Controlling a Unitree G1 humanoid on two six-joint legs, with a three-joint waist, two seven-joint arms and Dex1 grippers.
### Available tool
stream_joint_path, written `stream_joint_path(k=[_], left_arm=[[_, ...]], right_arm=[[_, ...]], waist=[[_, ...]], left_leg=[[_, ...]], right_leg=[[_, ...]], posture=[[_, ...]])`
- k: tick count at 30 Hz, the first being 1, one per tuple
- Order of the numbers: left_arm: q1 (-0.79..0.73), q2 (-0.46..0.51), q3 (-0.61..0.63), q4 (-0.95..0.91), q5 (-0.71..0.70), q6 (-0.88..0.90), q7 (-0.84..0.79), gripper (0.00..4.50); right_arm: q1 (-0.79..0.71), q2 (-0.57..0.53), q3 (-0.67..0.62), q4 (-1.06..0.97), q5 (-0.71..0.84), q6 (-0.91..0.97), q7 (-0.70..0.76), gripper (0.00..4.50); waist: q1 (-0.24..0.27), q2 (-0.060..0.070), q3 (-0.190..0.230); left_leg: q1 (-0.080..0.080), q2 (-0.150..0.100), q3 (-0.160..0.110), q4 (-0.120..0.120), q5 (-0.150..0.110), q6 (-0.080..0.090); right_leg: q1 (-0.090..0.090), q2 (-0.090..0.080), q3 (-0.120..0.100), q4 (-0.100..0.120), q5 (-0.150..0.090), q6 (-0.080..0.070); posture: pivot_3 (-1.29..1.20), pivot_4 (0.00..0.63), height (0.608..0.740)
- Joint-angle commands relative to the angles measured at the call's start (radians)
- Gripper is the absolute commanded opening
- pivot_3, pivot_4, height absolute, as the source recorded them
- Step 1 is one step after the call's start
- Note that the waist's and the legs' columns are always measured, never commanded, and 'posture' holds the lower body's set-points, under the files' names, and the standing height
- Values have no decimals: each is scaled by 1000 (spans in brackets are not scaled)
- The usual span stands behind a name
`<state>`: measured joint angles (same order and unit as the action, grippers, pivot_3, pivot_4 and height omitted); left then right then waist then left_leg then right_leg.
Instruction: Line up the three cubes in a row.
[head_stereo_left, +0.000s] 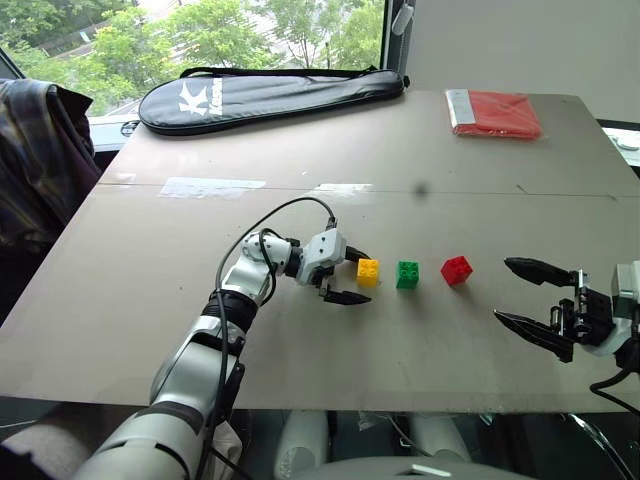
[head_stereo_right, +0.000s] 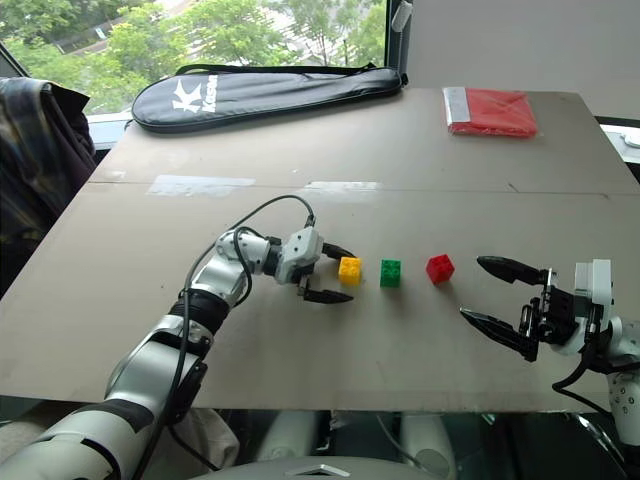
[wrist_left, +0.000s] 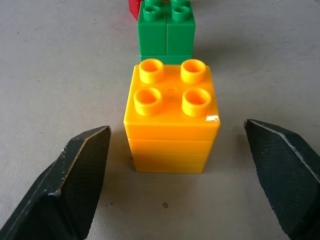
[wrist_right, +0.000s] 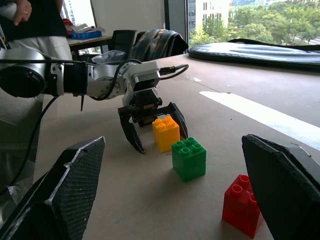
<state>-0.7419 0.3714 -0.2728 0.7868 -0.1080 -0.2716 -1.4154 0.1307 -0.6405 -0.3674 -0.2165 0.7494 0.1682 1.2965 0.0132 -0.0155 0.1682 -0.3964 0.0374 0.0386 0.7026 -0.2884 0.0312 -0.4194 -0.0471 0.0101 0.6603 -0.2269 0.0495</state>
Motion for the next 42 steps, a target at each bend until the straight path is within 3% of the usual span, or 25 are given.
stream_joint_path(k=[1, 8, 12, 17, 33, 36, 40, 42], left_arm=[[40, 47, 31, -62, 1, 41, 17, 4411], [206, 161, 104, -494, -152, 288, -9, 4411], [342, 261, 180, -862, -288, 531, 57, 4411], [436, 340, 231, -1138, -370, 713, 160, 4411], [459, 411, 277, -1306, -459, 862, 294, 4411], [483, 426, 280, -1318, -464, 857, 297, 4500], [487, 436, 284, -1317, -472, 862, 301, 4500], [491, 443, 283, -1321, -472, 859, 299, 4500]], right_arm=[[-11, -10, -2, 6, -21, -6, -27, 4500], [-16, 35, 48, 23, -167, -15, -210, 4500], [8, 127, 109, -27, -252, 23, -405, 4500], [5, 251, 183, -50, -347, 10, -605, 4500], [-58, 464, 273, -40, -519, -69, -920, 4500], [-52, 478, 281, -46, -523, -74, -939, 3265], [-31, 497, 322, -66, -524, -67, -943, 1301], [-13, 502, 339, -104, -533, -47, -962, 1325]], waist=[[-3, 0, 0], [-20, 0, 0], [-21, 1, 1], [-19, 2, 2], [-25, 2, 2], [-25, 2, 3], [-25, 2, 3], [-26, 2, 3]], left_leg=[[0, 0, 0, 0, 0, 0], [-2, 1, -5, -1, 0, 0], [-3, 3, -5, -2, 0, 0], [-2, 2, -4, -2, 0, 0], [-2, 1, -3, -2, 0, -1], [-2, 1, -3, -2, 0, -1], [-2, 1, -3, -2, 0, -1], [-2, 1, -3, -2, 0, -1]], right_leg=[[0, 0, 0, 0, 0, 0], [-2, 0, 1, 1, 0, 0], [-3, 0, 0, 1, 0, 0], [-3, -2, 2, 1, 0, 0], [-4, 0, 3, 0, -1, 0], [-4, 0, 3, 1, -1, 0], [-5, 0, 3, 1, -1, 1], [-5, 0, 3, 1, -2, 3]], posture=[[0, 150, 708], [0, 150, 708], [0, 150, 708], [0, 150, 708], [0, 150, 708], [0, 150, 708], [0, 150, 708], [0, 150, 708]])
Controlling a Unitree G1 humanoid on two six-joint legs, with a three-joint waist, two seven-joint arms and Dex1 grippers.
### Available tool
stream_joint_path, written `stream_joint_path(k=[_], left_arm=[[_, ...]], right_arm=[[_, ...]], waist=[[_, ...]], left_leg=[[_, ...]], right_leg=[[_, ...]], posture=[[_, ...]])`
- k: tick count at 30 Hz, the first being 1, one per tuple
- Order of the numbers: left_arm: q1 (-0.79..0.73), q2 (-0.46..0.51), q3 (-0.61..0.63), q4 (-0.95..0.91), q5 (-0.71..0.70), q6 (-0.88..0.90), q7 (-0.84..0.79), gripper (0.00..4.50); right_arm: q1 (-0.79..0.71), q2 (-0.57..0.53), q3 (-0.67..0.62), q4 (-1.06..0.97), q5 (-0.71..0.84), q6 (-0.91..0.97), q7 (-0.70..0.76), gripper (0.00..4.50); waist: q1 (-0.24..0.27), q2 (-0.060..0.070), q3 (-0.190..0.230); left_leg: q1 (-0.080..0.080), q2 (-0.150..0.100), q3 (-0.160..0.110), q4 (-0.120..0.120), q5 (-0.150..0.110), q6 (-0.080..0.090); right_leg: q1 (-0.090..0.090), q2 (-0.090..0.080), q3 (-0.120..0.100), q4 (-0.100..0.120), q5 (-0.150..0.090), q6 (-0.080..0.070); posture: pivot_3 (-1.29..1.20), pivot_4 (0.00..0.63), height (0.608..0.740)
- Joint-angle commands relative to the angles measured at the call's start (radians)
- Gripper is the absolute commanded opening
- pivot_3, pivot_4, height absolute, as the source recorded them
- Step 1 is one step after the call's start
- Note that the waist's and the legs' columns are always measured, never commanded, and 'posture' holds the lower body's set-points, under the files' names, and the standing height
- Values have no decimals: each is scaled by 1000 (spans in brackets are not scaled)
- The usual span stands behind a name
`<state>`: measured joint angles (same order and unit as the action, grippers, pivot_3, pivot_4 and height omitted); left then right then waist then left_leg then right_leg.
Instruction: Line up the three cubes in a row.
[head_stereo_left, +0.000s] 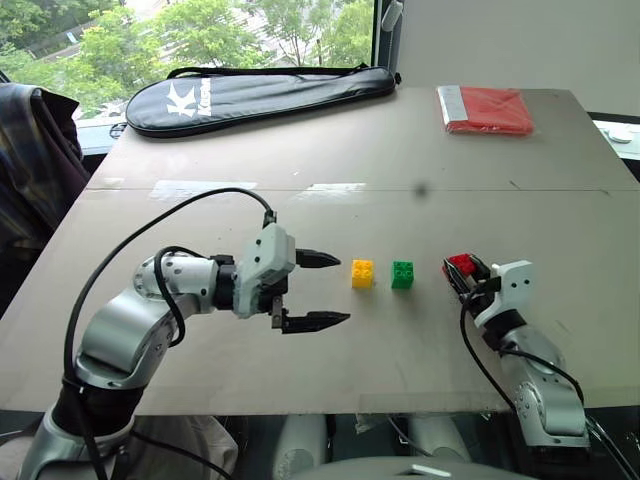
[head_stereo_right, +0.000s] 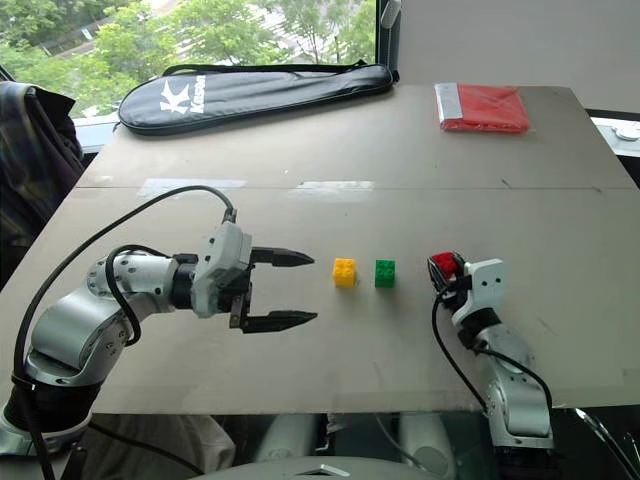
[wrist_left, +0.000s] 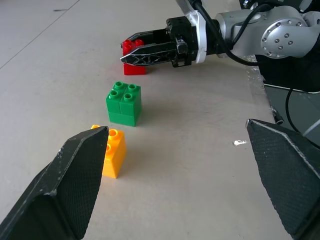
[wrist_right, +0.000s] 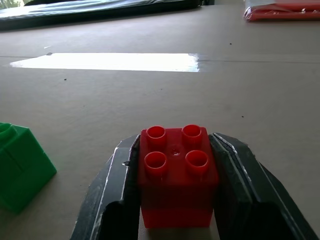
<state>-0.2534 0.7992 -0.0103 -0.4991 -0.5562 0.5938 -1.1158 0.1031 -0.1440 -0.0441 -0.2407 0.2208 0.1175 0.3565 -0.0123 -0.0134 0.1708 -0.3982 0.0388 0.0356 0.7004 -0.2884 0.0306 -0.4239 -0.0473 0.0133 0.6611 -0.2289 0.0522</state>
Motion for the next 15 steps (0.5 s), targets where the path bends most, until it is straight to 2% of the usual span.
stream_joint_path(k=[1, 7, 10, 15], left_arm=[[5, 17, 19, -37, -23, -8, -1, 4500], [16, 13, 17, -53, -27, -9, 14, 4500], [31, 19, 4, -53, -12, -12, 15, 4500], [14, 24, -2, -45, -16, -4, 9, 4500]], right_arm=[[26, 7, 25, -111, -8, 29, -36, 1325], [94, 50, 60, -251, -38, 156, -155, 1325], [127, 66, 83, -282, -128, 178, -240, 1325], [129, 85, 111, -277, -145, 190, -262, 1325]], waist=[[0, 0, 0], [1, 0, 0], [0, 0, 0], [0, 0, 0]], left_leg=[[0, 0, 0, 0, 0, 0], [-1, 0, 1, 0, 0, 0], [-1, 0, 1, 0, 0, 0], [-1, 1, 2, 0, 0, 0]], right_leg=[[0, 0, 0, 0, 0, 0], [-1, 0, 1, 0, 0, 0], [-2, 0, 1, 0, 0, 0], [-2, 0, 2, 0, 0, 1]], posture=[[0, 150, 708], [0, 150, 708], [0, 150, 708], [0, 150, 708]])
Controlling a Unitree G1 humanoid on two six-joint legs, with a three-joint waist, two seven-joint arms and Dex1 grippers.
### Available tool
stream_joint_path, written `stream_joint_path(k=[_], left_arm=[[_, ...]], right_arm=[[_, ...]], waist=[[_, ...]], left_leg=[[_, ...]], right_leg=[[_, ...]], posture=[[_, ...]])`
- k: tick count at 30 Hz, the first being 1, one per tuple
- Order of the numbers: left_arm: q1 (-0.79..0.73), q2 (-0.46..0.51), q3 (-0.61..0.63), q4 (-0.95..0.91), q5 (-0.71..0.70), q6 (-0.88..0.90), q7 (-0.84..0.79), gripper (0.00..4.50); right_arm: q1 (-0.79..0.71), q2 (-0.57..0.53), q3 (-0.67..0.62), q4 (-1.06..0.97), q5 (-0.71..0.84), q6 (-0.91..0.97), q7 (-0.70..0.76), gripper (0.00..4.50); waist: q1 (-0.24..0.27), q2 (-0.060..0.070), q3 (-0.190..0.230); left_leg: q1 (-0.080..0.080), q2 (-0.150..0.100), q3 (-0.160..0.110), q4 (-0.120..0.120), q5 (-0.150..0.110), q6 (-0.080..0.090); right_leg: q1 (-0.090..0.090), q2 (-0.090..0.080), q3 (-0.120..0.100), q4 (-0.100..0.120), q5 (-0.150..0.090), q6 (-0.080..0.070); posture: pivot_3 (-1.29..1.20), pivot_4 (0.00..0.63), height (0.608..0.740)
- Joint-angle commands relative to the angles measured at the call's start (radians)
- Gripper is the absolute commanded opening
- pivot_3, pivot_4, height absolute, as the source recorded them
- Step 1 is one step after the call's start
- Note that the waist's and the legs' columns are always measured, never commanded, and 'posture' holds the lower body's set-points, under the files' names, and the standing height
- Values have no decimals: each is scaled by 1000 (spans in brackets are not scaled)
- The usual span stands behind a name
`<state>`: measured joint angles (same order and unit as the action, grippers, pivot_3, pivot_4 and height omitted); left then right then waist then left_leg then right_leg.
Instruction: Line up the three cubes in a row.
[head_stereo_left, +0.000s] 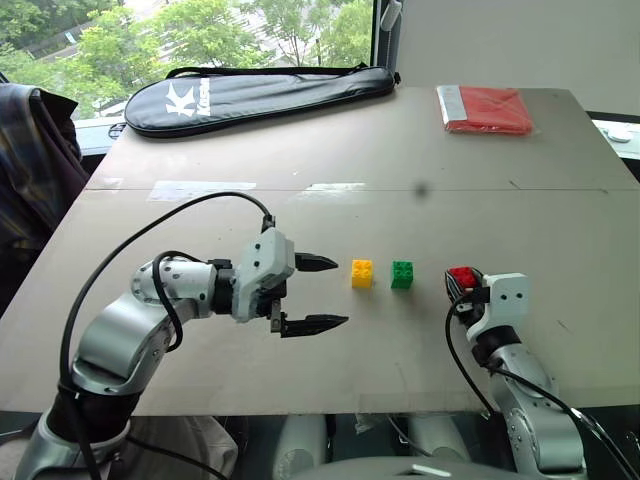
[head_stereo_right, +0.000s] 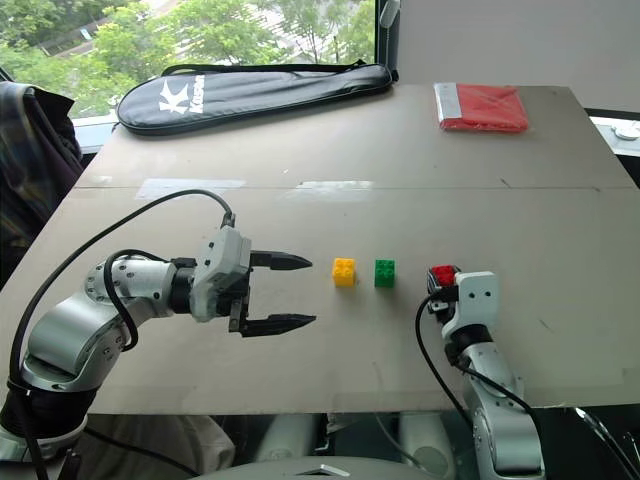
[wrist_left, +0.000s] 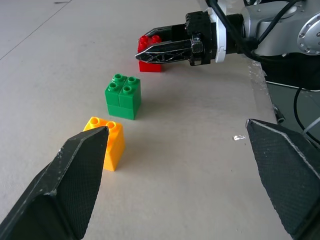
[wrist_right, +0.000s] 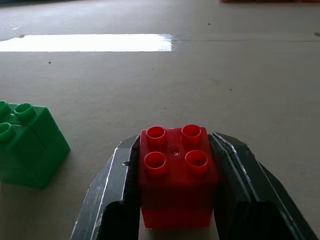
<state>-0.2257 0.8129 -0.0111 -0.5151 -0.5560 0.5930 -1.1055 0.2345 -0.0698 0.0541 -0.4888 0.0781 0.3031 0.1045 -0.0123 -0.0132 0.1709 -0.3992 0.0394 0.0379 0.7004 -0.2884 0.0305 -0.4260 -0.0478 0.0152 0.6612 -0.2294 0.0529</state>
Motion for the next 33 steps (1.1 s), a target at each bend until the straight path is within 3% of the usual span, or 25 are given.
stream_joint_path(k=[1, 19, 33], left_arm=[[-16, 11, -3, -28, -15, -3, -2, 4500], [-11, 49, 10, -6, 0, -11, -14, 4500], [-8, 12, 28, 12, 2, -86, 1, 4500]], right_arm=[[-3, 13, 18, -25, -1, 6, -10, 1325], [-17, 73, 62, 27, -42, -62, -59, 1325], [-22, 72, 49, 51, -43, -79, -60, 1325]], waist=[[0, 0, 0], [-1, 0, 0], [-1, -1, 0]], left_leg=[[0, 0, 0, 0, 0, 0], [-1, 0, 2, 0, 0, 0], [-1, 0, 3, 0, 0, 0]], right_leg=[[0, 0, 0, 0, 0, 0], [-2, 0, 1, 0, 0, 0], [-2, 0, 2, 1, 0, 0]], posture=[[0, 150, 708], [0, 150, 708], [0, 150, 708]])
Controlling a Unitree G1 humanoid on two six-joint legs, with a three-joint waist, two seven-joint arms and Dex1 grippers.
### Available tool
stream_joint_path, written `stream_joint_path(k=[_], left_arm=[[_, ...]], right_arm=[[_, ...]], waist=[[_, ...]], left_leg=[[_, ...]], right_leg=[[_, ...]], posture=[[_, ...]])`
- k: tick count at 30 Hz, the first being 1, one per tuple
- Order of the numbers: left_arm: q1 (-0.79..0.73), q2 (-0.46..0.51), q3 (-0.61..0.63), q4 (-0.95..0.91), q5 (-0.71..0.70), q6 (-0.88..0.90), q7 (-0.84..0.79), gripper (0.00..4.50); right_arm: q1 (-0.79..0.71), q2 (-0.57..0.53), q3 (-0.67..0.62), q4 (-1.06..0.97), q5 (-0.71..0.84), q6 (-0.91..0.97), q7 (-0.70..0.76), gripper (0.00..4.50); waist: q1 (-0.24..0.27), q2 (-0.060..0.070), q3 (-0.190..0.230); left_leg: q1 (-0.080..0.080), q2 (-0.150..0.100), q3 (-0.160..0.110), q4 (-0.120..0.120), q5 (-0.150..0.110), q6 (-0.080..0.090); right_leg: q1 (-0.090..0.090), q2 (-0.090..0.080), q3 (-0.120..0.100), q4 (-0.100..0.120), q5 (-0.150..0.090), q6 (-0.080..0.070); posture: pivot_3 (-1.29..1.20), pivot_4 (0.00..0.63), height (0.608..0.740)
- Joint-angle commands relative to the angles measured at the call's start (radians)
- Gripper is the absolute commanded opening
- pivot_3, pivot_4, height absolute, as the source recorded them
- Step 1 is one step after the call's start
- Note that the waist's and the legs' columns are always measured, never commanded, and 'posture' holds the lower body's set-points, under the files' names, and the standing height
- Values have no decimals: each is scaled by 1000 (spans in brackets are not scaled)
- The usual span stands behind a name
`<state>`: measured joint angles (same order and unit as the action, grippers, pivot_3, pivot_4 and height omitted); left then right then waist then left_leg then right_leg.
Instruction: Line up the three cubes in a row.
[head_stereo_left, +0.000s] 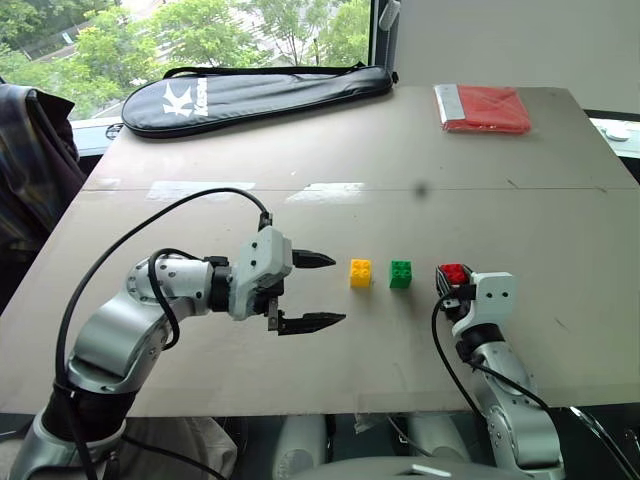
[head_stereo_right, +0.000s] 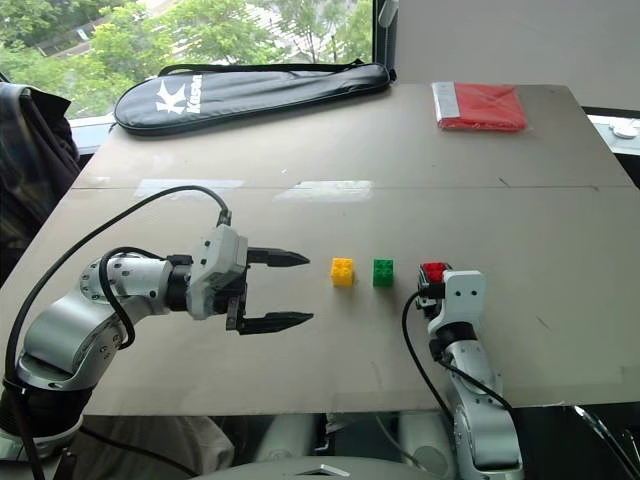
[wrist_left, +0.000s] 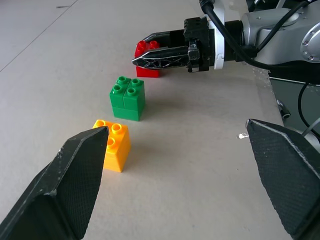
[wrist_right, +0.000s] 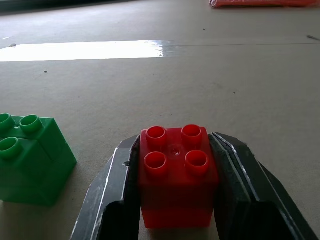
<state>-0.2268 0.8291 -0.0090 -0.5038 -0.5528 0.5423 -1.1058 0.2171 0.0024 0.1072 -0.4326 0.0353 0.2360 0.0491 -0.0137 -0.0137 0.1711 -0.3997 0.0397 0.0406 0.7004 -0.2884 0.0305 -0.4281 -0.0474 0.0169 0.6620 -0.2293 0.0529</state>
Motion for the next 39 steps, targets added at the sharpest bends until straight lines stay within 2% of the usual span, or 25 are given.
stream_joint_path(k=[1, 9, 10, 12, 13, 15, 29, 39], left_arm=[[-9, -5, 26, 5, -2, -39, 3, 4500], [-6, 3, 23, 14, 2, -60, 0, 4500], [-5, 4, 21, 15, 4, -61, 0, 4500], [-4, 5, 20, 16, 5, -63, -1, 4500], [-5, 5, 18, 17, 5, -64, -1, 4500], [-5, 5, 17, 19, 6, -66, -2, 4500], [16, 1, 29, 30, 4, -91, -9, 4500], [109, -41, 132, -13, -110, -51, 49, 4500]], right_arm=[[-6, 0, -4, -3, 0, -12, -4, 1325], [-8, 6, 1, 3, -1, -7, -7, 1325], [-8, 6, 2, 4, 0, -7, -7, 2339], [-6, 7, 2, 4, 1, -8, -6, 2931], [-6, 7, 2, 4, 1, -9, -6, 3554], [-7, 7, 1, 5, 3, -11, -6, 4412], [12, -22, -3, -24, 13, -95, 34, 4412], [26, -81, -11, -89, 13, -182, 81, 4412]], waist=[[0, 0, 0], [0, 0, 0], [0, 0, 0], [0, 0, 0], [0, 0, 0], [0, 0, 0], [0, 0, 0], [0, 0, 0]], left_leg=[[0, 0, 0, 0, 0, 0], [0, 0, 0, 0, 0, 0], [0, 0, 0, 0, 0, 0], [0, 0, 0, 0, 0, 0], [0, 0, 0, 0, 0, 0], [0, 0, 0, 0, 0, 0], [0, 0, 0, 0, 0, 0], [0, 1, 1, 0, 0, 0]], right_leg=[[0, 0, 0, 0, 0, 0], [0, 0, 0, 0, 0, 0], [0, 0, 0, 0, 0, 0], [0, 0, 0, 0, 0, 0], [0, 0, 0, 0, 0, 0], [0, 0, 0, 0, 0, 0], [0, 0, 0, 0, 0, 0], [0, 0, 0, 0, 0, 0]], posture=[[0, 150, 708], [0, 150, 708], [0, 150, 708], [0, 150, 708], [0, 150, 708], [0, 150, 708], [0, 150, 708], [0, 150, 708]])
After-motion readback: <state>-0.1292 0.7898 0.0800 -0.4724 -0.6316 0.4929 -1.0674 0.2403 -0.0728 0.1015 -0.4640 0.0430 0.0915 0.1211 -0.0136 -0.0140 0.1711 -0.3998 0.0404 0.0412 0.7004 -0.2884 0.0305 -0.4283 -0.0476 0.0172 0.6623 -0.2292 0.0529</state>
